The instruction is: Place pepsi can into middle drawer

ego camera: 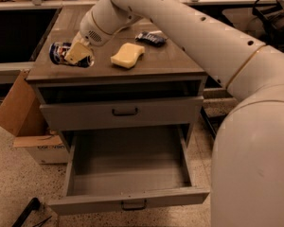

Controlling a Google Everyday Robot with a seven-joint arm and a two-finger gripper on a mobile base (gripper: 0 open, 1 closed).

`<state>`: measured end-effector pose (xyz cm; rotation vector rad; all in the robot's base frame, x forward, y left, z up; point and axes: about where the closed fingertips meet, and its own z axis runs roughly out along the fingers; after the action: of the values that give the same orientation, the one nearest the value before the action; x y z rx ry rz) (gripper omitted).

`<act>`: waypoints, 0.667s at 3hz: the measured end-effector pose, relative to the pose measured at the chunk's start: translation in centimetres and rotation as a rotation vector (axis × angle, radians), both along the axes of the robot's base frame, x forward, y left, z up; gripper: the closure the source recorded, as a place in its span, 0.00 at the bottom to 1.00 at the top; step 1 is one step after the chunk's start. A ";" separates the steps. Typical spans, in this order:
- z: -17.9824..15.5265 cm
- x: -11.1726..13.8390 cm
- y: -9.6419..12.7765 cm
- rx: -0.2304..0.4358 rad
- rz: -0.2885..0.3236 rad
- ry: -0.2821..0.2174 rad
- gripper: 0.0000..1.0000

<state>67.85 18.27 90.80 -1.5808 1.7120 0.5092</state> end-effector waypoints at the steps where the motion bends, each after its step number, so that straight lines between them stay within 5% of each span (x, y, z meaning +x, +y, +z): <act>1: 0.0 0.0 0.0 0.000 0.000 0.000 1.00; 2: -0.8 -1.9 -0.3 -0.018 -0.001 0.006 1.00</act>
Offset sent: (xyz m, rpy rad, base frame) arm -0.0552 -0.0120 -0.0192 -0.0499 0.0118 -0.0098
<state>65.93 18.02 90.04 -1.5923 1.7256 0.4998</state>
